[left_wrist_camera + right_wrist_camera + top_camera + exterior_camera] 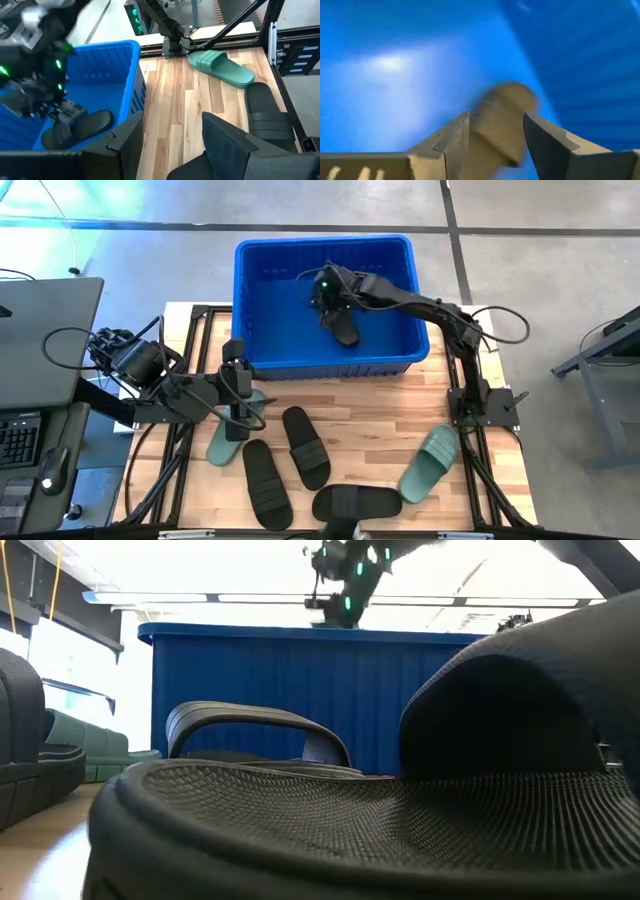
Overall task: Pick and place slides into bin
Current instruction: Put the black slide into the blue bin
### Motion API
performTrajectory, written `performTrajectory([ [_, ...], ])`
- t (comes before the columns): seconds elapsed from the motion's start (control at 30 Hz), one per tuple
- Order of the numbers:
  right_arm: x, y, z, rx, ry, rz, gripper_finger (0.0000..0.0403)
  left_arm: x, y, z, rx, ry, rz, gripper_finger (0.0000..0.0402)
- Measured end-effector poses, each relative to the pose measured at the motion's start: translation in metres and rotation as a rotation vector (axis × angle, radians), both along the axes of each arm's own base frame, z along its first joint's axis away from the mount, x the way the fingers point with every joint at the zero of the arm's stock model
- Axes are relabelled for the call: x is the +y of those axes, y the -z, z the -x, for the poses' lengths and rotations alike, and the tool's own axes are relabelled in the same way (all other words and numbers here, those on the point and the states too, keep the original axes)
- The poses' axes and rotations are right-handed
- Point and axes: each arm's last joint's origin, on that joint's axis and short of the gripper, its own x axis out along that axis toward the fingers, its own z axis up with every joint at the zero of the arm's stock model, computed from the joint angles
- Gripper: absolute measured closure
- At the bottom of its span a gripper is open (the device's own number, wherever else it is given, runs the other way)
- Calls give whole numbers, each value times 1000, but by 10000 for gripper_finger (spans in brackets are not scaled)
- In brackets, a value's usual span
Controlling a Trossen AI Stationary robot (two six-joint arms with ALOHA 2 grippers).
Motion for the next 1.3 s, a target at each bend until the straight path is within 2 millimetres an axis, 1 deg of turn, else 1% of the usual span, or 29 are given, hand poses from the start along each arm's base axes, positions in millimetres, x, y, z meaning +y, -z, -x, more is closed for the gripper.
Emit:
performTrajectory([
  [0.13,39,-48,-2,-93,-225,-162,242,0,0,0,2,2,-3,218],
  [0.23,74,-83,3,-143,-374,-246,254,0,0,0,7,2,-6,218],
  [0.3,99,-94,11,-157,-467,-312,261,0,1,1,12,3,-7,218],
  [0.4,134,-95,27,-106,-568,-386,265,-1,2,1,28,40,21,218],
  [0.5,168,-84,44,44,-580,-423,260,-3,6,1,86,93,50,218],
  [0.57,190,-72,50,126,-579,-434,254,-5,11,-2,130,113,53,218],
  [0.67,223,-50,55,228,-589,-445,242,-9,19,-9,186,124,47,218],
  [0.8,265,-10,63,387,-601,-430,219,-16,31,-24,234,122,34,218],
  [0.87,281,9,70,468,-579,-401,207,-20,39,-33,265,127,58,218],
  [0.97,300,29,84,568,-494,-418,192,-25,49,-43,324,183,123,218],
  [1.0,305,34,87,571,-456,-431,188,-26,52,-47,345,199,142,218],
  [1.07,319,43,88,519,-384,-452,184,-30,58,-52,375,221,169,218],
  [1.13,336,51,89,462,-381,-449,184,-32,62,-56,388,223,170,218],
  [1.2,358,59,90,391,-493,-440,187,-31,62,-55,396,223,157,218],
  [1.3,389,72,98,342,-788,-380,194,-31,62,-55,399,241,134,218],
])
